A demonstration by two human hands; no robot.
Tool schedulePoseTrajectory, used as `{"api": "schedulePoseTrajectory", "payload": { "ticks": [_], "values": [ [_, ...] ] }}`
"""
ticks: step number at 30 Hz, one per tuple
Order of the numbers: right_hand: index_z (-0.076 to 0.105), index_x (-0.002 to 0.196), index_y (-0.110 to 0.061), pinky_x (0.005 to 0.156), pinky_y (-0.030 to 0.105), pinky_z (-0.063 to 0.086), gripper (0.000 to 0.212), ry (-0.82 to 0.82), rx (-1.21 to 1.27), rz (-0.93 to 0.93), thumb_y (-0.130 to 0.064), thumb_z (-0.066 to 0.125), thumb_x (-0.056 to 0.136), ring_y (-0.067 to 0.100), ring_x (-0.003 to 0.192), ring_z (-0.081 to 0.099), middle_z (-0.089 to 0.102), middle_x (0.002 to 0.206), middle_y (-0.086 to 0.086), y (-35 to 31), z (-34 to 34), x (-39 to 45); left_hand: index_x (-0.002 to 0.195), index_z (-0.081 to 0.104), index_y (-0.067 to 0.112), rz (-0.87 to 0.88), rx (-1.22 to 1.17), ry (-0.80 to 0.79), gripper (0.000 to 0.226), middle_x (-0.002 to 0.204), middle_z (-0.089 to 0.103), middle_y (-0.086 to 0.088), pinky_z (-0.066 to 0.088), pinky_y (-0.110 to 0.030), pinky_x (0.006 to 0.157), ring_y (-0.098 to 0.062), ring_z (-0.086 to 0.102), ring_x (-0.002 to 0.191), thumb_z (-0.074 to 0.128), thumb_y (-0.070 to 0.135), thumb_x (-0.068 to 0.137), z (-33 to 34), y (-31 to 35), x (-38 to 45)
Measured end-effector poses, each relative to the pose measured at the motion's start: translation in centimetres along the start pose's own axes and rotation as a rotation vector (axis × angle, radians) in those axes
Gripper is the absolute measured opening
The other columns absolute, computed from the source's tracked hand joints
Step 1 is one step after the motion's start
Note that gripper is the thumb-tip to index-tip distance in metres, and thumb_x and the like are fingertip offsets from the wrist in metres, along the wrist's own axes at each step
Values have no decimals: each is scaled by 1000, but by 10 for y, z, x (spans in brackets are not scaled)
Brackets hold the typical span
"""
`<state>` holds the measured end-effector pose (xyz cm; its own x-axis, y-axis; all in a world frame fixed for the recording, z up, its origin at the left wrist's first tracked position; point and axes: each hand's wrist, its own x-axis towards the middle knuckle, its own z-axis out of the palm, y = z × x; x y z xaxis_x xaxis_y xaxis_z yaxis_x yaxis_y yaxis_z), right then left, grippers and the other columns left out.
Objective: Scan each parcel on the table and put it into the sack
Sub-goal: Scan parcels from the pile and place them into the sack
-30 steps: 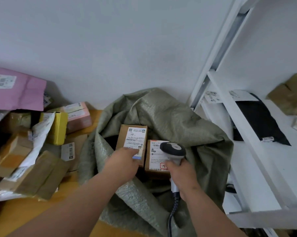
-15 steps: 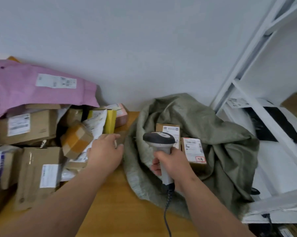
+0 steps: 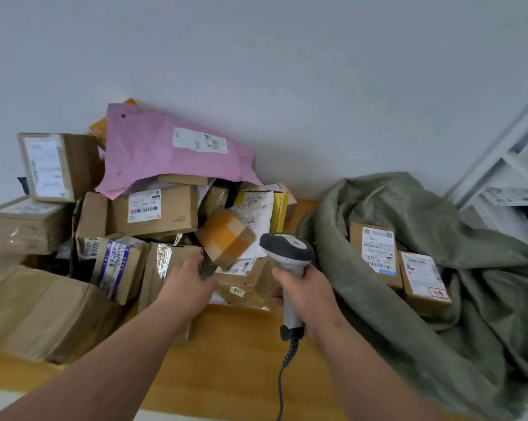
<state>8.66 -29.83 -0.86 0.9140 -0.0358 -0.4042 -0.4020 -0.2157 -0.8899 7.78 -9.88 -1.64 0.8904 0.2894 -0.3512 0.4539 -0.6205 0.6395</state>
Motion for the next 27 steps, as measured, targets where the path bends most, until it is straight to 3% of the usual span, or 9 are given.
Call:
{"api": "schedulePoseTrajectory", "payload": {
  "ticks": [3,7,11,16,22,24,27],
  "values": [
    [63,88,-26,84,48,59,7,-7,-32,-71,-29,69,87,23,81,73,75,81,2,-19,4,13,143,44,23,-10,-78,-25,51,127,56,-1,45,-32,80,-16,53,100,60,24,94,0,3,11],
    [62,93,-26,83,42,61,9,-79,-50,-114,-29,68,87,17,80,74,77,83,3,-39,12,40,141,45,21,-75,-173,-53,48,120,58,1,47,-37,88,-21,56,105,59,27,95,5,9,27],
    [63,105,-17,77,35,63,19,-200,-40,-112,-26,68,89,18,76,75,76,84,7,-51,23,65,147,39,23,-207,-316,-64,57,124,60,-5,47,-42,92,-25,58,108,61,26,94,9,15,43],
    [62,112,-17,66,29,60,24,-320,-4,-14,-26,68,90,13,69,72,73,98,12,-53,34,90,146,39,23,-301,-454,-67,59,111,60,-1,47,-49,100,-24,58,105,63,25,92,20,18,58],
    [65,100,-29,92,51,56,15,-273,33,-18,-29,70,87,24,94,71,74,99,5,-36,27,95,126,51,23,-339,-560,-13,39,113,64,-6,55,-46,90,-26,64,99,61,41,93,29,17,62],
    [63,106,-33,91,46,57,18,-262,77,-44,-27,69,89,19,97,69,72,102,0,-32,20,86,131,48,22,-344,-631,-5,51,121,61,-8,58,-38,78,-27,63,101,60,51,91,30,17,60],
    [64,107,-38,75,23,53,20,-260,126,-88,-25,67,92,5,91,68,73,96,-15,-27,7,69,136,46,22,-342,-700,-66,69,126,59,-9,57,-33,71,-27,62,105,61,64,84,30,21,53]
  ]
}}
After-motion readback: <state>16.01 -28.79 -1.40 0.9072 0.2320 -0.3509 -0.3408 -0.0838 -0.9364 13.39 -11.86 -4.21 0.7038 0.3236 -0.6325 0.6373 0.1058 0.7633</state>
